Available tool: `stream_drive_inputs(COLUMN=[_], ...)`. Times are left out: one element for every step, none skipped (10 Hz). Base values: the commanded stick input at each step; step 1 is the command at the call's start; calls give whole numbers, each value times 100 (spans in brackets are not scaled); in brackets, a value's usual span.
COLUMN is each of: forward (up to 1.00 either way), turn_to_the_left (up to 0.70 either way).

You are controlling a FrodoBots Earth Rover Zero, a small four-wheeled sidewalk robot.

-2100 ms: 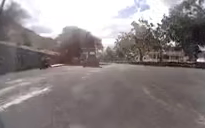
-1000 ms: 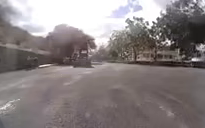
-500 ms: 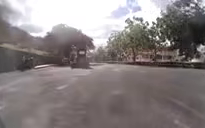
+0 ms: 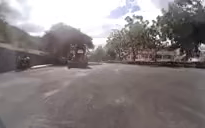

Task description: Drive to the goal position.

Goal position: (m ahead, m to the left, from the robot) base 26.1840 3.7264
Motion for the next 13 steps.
stream_drive_inputs(forward=[70,70,70,70,70,70,70,70,70,70,70,70,70], turn_to_the_left=[0,0,0,0,0,0,0,0,0,0,0,0,0])
